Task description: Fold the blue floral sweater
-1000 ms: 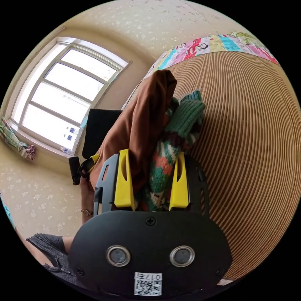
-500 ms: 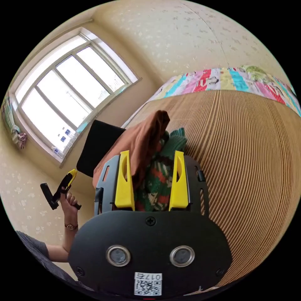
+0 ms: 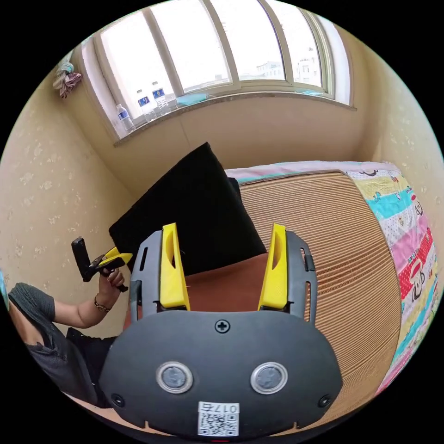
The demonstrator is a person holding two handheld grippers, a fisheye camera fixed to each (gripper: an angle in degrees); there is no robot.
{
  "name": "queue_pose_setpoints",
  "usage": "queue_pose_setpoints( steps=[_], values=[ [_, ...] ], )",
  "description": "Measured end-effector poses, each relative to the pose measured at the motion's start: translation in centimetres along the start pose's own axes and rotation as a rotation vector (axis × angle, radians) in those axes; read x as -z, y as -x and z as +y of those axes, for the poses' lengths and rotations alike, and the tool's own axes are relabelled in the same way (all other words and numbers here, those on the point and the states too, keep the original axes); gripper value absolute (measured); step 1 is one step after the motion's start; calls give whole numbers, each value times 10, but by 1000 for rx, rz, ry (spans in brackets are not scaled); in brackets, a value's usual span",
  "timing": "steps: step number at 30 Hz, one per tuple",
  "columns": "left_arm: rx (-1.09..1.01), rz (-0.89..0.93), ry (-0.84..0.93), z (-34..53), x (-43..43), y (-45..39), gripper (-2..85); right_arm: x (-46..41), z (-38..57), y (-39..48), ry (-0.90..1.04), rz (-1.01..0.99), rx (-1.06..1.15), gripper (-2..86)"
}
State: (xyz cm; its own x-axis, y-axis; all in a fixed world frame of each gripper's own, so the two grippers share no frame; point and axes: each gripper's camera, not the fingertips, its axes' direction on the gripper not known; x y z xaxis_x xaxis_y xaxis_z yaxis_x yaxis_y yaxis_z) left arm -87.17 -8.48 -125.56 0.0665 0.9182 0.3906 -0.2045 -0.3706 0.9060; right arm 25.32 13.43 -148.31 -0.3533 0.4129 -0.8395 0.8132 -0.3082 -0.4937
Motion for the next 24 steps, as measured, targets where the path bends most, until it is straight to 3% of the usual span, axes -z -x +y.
queue_pose_setpoints(
  steps=[3, 5, 9, 13, 15, 18, 20, 22, 24],
  values=[
    [-1, 38, -1, -6, -8, 11, 201, -51, -39, -29, 94, -92, -7, 235],
    [-47, 42, -17, -12, -7, 12, 170, -86, -48, -41, 180, -308, -4, 202],
    [-64, 137, -34, -44, 13, 31, 124, -75, -53, -46, 19, -374, -81, 77],
    [-8, 250, -77, -99, 33, 64, 116, -45, -91, -50, -18, -427, -239, 51],
    [123, 331, -50, -142, 24, 109, 118, -38, -118, -42, -16, -385, -251, 49],
    [233, 202, 39, -178, -17, 166, 122, -39, -157, -41, -67, -309, -379, 53],
    [259, 183, 49, -179, -41, 198, 123, -55, -171, -37, -92, -194, -425, 66],
    [296, 223, 54, -172, -52, 220, 124, -109, -189, -14, 57, 57, -350, 80],
    [255, 172, 53, -166, -46, 211, 127, -116, -196, -1, 49, 155, -322, 86]
  ],
)
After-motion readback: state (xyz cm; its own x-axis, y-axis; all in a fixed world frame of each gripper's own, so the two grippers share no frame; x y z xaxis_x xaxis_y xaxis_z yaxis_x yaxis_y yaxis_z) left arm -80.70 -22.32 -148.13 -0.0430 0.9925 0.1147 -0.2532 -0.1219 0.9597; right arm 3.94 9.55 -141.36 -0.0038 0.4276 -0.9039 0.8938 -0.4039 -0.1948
